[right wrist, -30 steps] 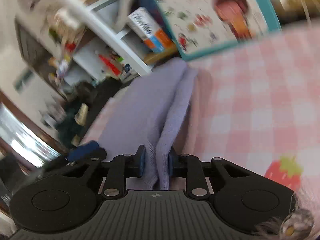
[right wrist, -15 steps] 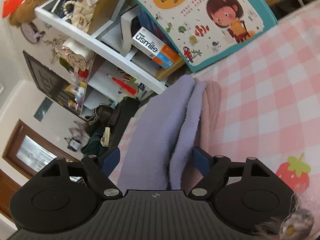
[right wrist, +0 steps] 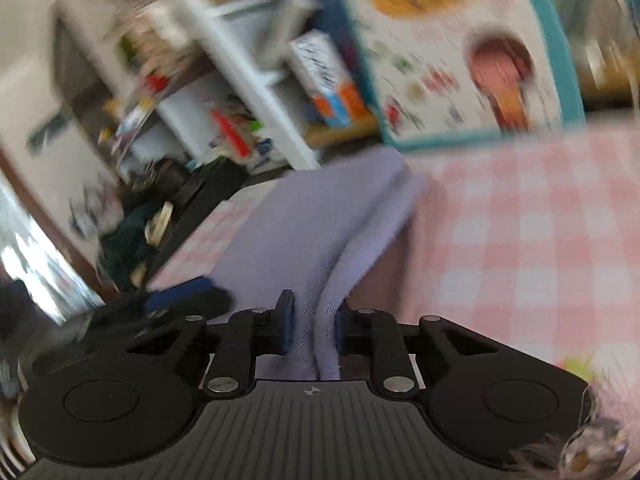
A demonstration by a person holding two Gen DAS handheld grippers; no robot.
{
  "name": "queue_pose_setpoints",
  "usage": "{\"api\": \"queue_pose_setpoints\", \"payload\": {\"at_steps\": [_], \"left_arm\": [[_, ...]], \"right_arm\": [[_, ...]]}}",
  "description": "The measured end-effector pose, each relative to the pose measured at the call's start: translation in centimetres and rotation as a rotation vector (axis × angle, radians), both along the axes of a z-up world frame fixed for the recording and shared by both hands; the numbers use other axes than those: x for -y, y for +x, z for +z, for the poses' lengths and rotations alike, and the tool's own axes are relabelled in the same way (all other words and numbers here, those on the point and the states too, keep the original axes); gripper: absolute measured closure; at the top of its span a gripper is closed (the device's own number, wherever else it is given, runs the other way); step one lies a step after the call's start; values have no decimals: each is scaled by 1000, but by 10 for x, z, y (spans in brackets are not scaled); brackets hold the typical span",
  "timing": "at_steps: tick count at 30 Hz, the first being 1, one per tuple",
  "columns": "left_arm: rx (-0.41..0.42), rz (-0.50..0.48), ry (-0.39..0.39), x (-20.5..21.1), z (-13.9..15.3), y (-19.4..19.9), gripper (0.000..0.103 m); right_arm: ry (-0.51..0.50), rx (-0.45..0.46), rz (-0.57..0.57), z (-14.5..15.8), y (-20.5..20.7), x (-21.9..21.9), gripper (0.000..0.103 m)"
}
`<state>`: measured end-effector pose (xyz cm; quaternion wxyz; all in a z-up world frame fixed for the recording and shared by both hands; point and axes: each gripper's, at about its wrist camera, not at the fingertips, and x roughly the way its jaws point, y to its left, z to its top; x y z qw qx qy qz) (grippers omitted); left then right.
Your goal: Fold clothes
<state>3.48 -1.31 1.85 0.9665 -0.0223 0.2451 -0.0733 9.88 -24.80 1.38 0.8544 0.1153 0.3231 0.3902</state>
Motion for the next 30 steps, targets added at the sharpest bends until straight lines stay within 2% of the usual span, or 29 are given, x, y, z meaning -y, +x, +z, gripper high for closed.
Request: {"api": "queue_pose_setpoints", "payload": {"at_steps": [2, 4, 9, 14, 16, 18, 22, 23, 25, 26, 28, 29, 30], "left_arm": [[-2, -1, -5, 0, -2, 1, 64], [-3, -5, 11, 3, -2, 2, 64], [4, -9, 45, 7, -3, 1, 62], [-10, -9, 1, 1, -1, 4, 62], [-20, -9, -21, -2, 0, 6, 61], [-30, -6, -30, -3, 2, 8, 61], [-33, 9, 5, 1, 1, 8, 61], [-33, 10, 12, 2, 1, 8, 61], [-35, 5, 12, 3, 1, 8, 60], [-36, 4, 10, 3, 1, 8, 59], [-38, 3, 4, 3, 2, 8, 58], [-36, 7, -1, 2, 4, 8, 57], [-31, 13, -7, 1, 6, 7, 55]], "right_arm": [[-78, 57, 11, 3, -8, -7, 86], [-101, 24, -6, -8, 0, -9, 85], [-33, -25, -28, -18, 9, 0, 80], [39, -86, -34, -24, 14, 10, 79], [41, -81, -32, -23, 13, 11, 79], [4, -19, -27, -18, 5, 5, 85], [-103, 214, -8, -3, -23, -15, 86], [-114, 215, -11, -3, -23, -16, 86], [-119, 127, -24, -10, -11, -15, 84], [-94, 75, -29, -15, -4, -11, 81], [-44, -3, -34, -20, 6, -2, 81], [-33, -19, -35, -19, 8, 1, 77], [-29, -17, -50, -17, 7, 3, 67]]}}
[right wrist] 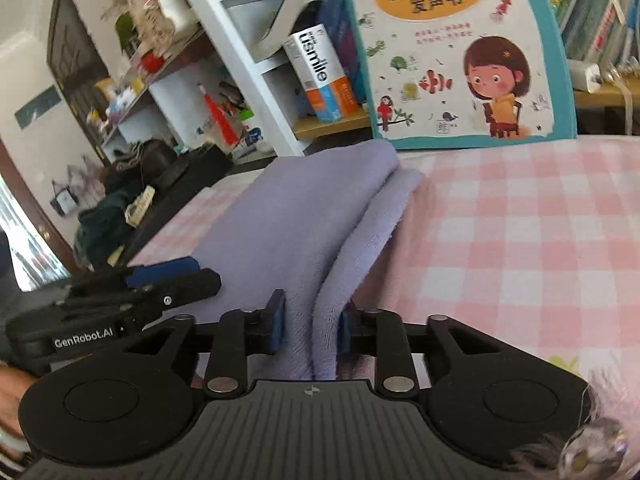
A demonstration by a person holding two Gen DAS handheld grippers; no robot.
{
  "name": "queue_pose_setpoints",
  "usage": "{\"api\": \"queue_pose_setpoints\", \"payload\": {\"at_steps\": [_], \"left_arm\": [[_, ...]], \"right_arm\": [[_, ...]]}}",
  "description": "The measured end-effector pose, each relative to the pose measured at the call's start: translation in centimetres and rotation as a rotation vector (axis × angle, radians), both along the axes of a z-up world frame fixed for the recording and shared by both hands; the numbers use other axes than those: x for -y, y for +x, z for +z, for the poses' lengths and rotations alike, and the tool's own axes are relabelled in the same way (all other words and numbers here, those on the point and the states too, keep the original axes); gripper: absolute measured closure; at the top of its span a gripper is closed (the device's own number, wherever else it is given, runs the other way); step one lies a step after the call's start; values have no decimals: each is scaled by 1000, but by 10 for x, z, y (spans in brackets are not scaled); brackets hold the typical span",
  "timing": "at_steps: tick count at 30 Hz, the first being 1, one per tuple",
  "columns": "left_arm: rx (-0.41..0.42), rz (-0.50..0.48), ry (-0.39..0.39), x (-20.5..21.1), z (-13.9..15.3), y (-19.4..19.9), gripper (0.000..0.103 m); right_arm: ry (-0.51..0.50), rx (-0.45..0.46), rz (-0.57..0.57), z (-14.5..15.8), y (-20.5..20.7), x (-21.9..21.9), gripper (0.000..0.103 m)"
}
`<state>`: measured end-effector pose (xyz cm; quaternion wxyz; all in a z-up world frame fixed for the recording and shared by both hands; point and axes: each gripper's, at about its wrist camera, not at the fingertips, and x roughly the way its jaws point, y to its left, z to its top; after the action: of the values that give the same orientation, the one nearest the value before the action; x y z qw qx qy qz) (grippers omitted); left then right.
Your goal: Fold clothes
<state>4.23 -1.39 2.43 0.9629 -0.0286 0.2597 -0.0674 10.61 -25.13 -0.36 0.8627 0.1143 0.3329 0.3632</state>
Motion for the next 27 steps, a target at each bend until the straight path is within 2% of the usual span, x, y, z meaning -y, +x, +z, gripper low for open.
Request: {"api": "queue_pose_setpoints", "payload": {"at_steps": [1, 3, 4, 5, 6, 9, 12, 16, 18, 19, 22, 27], "left_arm": [[9, 8, -4, -1, 2, -1, 52], [46, 27, -6, -6, 9, -5, 33], [66, 41, -4, -9, 12, -7, 27], [80, 57, -4, -13, 15, -8, 17], [89, 72, -6, -17, 17, -8, 13], [66, 102, -30, -32, 20, -1, 10], [-9, 121, -73, -45, 13, 12, 10], [-121, 111, -161, -54, -2, 30, 10], [-168, 103, -221, -57, -11, 38, 10], [-188, 100, -248, -58, -15, 41, 10], [-226, 94, -332, -59, -24, 49, 11], [-210, 60, -285, -43, -24, 46, 31]], "right_arm": [[4, 3, -14, 1, -1, 3, 63], [11, 18, -33, 5, -2, 7, 52], [20, 19, -50, 6, -1, 11, 46], [21, 19, -79, 7, 0, 13, 28], [21, 18, -106, 7, 1, 16, 20], [15, -41, -124, 0, 8, 19, 19], [47, -123, -114, -8, 16, 20, 19], [47, -143, -82, -12, 20, 12, 24], [54, -151, -61, -13, 22, 9, 42], [73, -170, -45, -15, 23, 9, 47], [76, -166, -43, -16, 22, 7, 50], [61, -130, -39, -13, 15, 5, 64]]}}
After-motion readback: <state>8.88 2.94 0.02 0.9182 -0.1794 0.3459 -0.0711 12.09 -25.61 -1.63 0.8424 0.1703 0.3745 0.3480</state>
